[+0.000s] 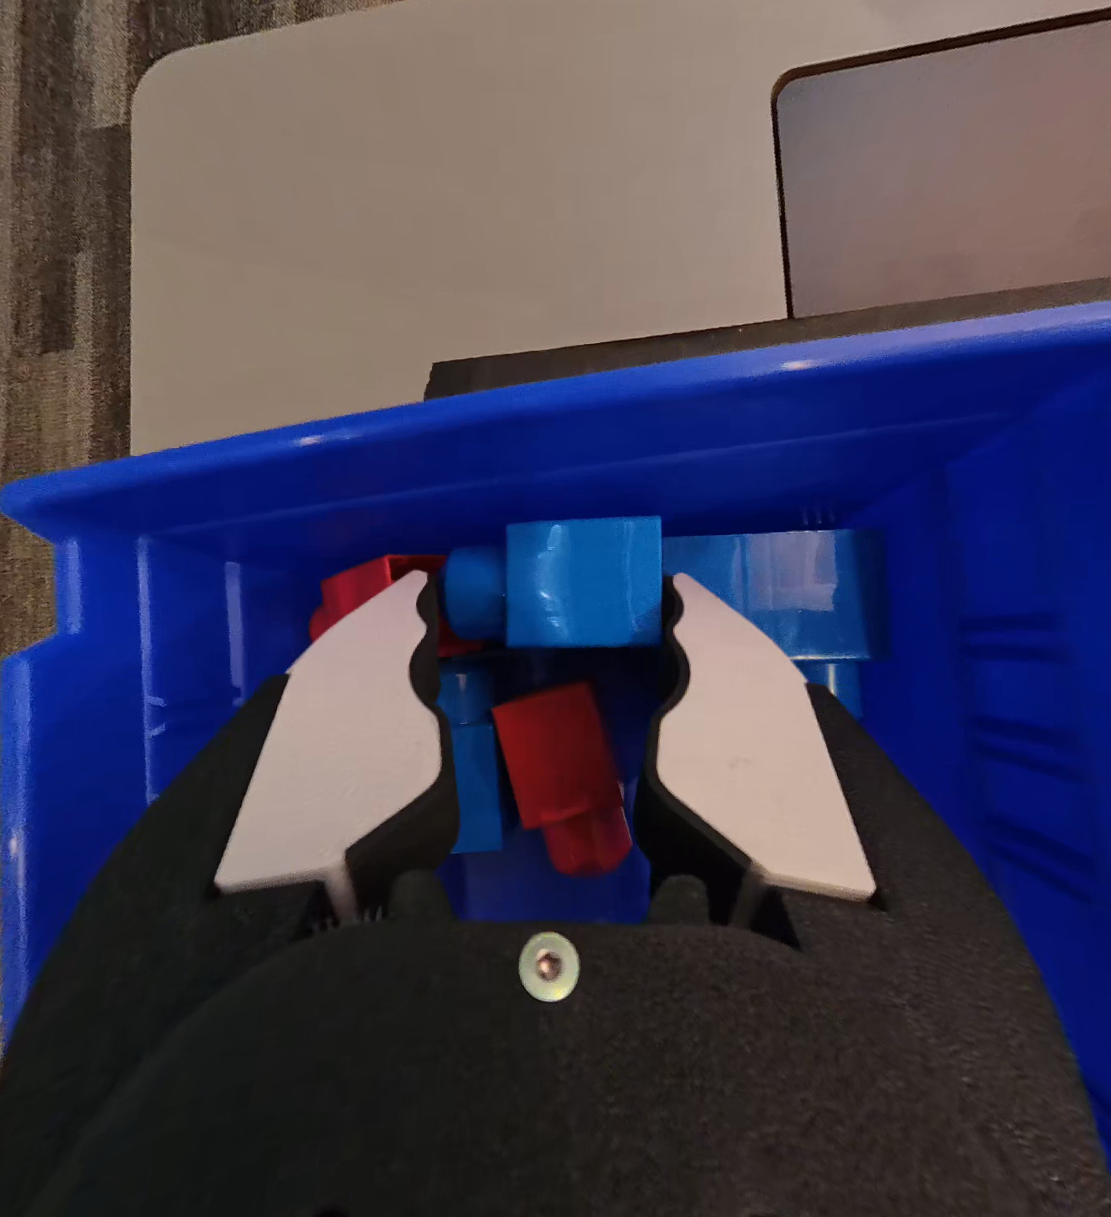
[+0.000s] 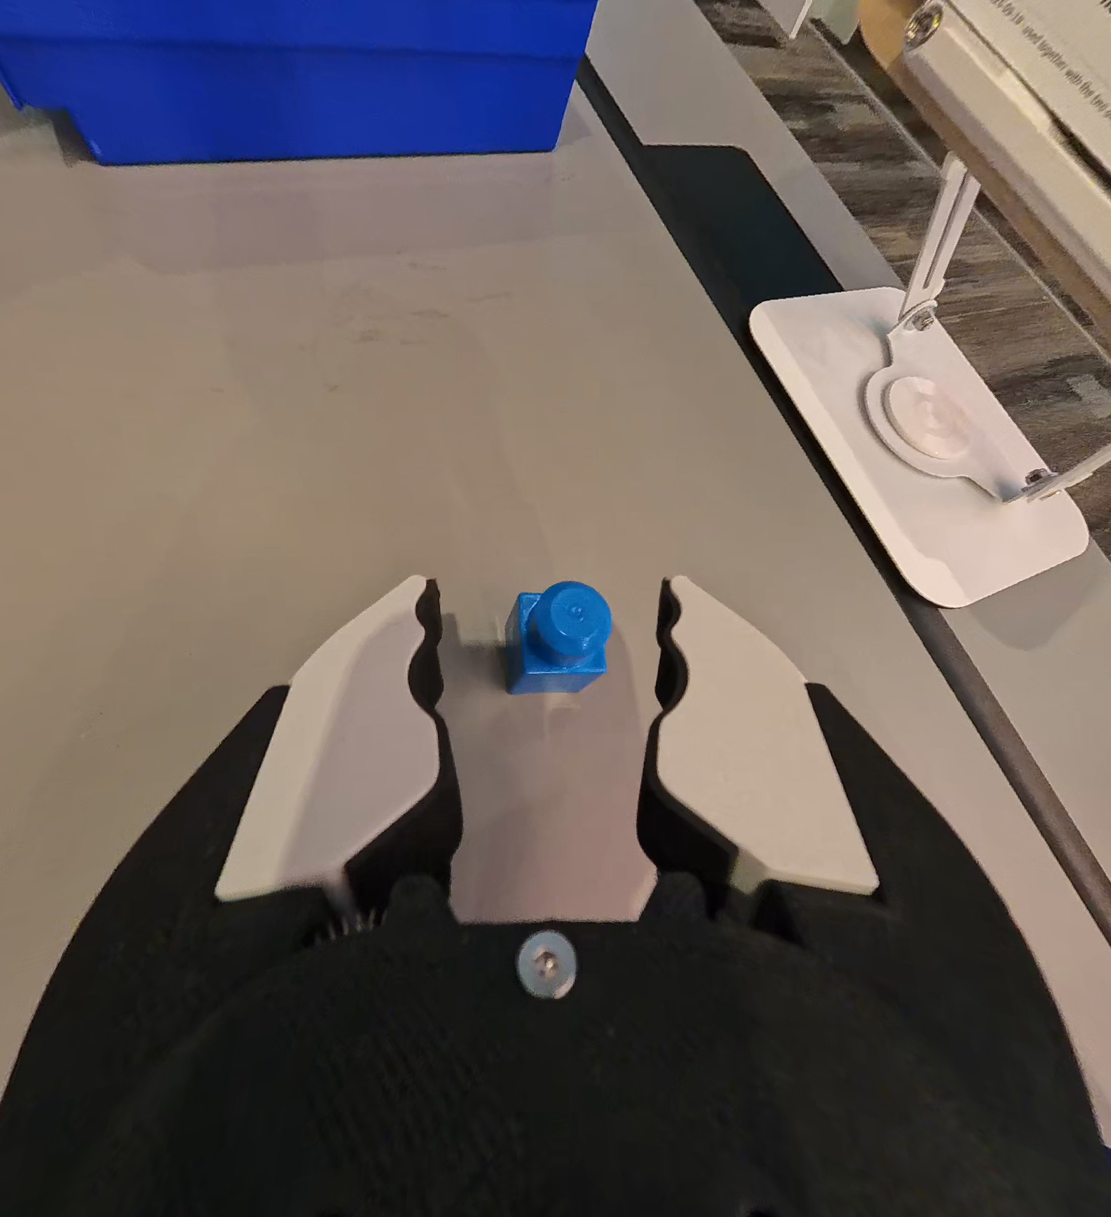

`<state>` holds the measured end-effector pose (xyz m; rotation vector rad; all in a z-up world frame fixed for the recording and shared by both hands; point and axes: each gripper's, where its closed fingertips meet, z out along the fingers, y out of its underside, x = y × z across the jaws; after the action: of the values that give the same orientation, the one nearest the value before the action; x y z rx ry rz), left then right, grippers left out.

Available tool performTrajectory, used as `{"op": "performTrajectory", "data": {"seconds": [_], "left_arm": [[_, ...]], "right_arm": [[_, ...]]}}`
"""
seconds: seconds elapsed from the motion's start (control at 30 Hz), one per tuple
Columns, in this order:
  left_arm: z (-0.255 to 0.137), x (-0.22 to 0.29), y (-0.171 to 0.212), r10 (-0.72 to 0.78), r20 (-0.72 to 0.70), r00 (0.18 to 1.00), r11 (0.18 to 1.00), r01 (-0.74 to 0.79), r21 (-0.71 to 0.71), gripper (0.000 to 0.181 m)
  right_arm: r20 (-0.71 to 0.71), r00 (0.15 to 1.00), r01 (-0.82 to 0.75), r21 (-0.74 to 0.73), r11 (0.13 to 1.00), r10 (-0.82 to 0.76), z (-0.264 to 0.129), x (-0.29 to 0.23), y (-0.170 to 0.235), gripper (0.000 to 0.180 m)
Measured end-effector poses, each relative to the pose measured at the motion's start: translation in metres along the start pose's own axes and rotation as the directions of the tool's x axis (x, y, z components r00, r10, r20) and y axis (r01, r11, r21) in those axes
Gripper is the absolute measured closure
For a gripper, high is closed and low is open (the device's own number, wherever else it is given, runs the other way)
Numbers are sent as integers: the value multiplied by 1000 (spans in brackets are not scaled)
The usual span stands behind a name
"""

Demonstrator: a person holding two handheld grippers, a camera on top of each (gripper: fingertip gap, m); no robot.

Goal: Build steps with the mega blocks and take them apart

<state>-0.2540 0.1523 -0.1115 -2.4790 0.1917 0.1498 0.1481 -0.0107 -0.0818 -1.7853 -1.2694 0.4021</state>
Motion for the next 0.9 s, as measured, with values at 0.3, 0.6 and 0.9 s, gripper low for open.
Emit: {"op": "performTrajectory", "data": {"seconds": [0.3,0.6,0.9], "left_arm": [[-63,4,-19,128,44,991,970,-134,202,117],[-260,180,-49,566,-187,803,589,-236,773,118],[-403,339,-1,874,-322,364,333,34,942,118]], "right_arm": [[-51,998,29,14,999,-28,-8,8,-8,115],[282,935,-305,323,896,217,-56,-14,-79,116],[988,125,-896,73,438,93,-143,-65,-150,101]]}}
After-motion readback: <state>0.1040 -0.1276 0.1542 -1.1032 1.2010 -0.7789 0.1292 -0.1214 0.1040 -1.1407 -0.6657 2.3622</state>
